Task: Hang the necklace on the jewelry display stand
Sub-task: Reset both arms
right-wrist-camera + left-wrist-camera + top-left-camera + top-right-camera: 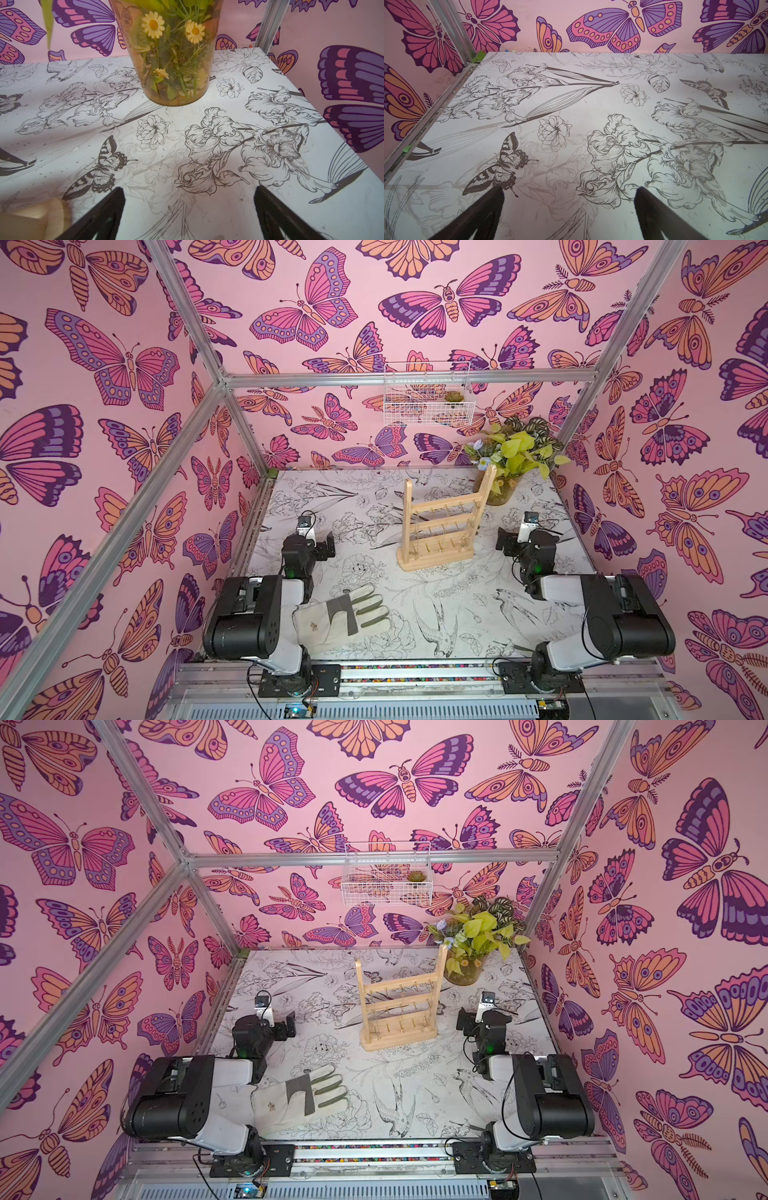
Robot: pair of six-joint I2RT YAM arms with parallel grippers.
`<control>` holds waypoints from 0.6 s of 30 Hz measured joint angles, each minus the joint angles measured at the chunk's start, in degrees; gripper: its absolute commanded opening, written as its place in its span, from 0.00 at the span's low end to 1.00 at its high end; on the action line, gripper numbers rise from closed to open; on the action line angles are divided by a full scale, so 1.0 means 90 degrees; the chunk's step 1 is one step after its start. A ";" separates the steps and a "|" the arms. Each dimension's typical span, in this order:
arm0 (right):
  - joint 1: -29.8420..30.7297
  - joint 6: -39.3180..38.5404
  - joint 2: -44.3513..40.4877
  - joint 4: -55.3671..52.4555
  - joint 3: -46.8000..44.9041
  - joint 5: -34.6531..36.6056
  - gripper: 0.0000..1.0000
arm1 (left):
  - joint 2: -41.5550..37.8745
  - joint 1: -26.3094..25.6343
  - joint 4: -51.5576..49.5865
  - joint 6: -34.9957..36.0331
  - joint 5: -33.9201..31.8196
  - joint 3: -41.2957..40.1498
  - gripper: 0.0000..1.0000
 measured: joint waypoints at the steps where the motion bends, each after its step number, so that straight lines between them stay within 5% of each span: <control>1: 0.0000 -0.0002 0.0000 -0.0002 0.0000 -0.0007 0.99 | 0.0000 0.0000 0.0000 0.0000 0.0000 0.0000 1.00; 18: -0.0119 0.0053 -0.0015 0.0219 -0.0153 -0.0410 0.99 | 0.0000 0.0000 0.0000 0.0000 0.0000 0.0000 1.00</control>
